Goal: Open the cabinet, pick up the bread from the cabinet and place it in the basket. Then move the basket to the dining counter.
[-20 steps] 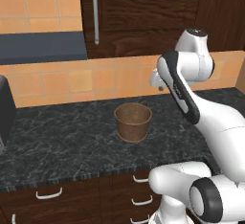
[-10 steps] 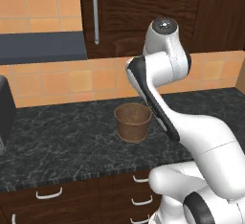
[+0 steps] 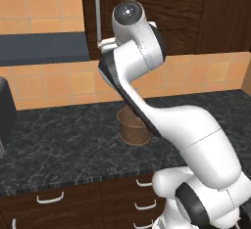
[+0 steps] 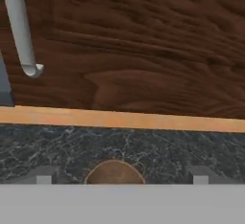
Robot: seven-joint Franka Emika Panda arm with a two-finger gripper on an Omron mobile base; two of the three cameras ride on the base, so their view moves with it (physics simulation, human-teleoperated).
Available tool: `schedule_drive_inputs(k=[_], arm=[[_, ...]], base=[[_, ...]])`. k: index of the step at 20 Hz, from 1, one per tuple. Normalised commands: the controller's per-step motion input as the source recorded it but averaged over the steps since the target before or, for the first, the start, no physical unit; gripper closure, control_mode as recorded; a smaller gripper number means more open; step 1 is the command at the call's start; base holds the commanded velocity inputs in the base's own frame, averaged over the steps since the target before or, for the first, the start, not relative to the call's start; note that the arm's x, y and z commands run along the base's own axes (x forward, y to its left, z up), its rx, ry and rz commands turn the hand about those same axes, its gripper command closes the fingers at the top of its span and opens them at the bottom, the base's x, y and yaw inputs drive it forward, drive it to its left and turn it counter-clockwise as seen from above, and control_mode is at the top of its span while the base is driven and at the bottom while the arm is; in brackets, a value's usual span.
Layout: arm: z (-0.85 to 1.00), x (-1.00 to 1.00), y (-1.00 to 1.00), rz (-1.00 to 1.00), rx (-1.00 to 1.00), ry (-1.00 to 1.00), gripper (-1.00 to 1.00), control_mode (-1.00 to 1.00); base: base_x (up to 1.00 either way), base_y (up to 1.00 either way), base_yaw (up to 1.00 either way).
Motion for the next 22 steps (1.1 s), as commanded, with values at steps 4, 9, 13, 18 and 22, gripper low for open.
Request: schedule_drive_inputs(k=[4, 9, 13, 18, 22], arm=[[0.62, 0.33, 0.51, 0.10, -0.07, 0.01, -1.00, -1.00], [0.03, 0.45, 0.47, -0.04, -0.15, 0.00, -1.00, -1.00], [0.00, 0.32, 0.36, -0.01, 0.00, -0.01, -1.00, -1.00], [0.00, 0.56, 0.13, 0.00, 0.00, 0.00, -1.00, -1.00], [-0.04, 0.47, 0.08, 0.00, 0.00, -0.10, -1.00, -1.00]], base=[[0.00, 0.00, 0.00], [0.00, 0.00, 0.00], [0.00, 0.00, 0.00], [0.00, 0.00, 0.00], [0.00, 0.00, 0.00]])
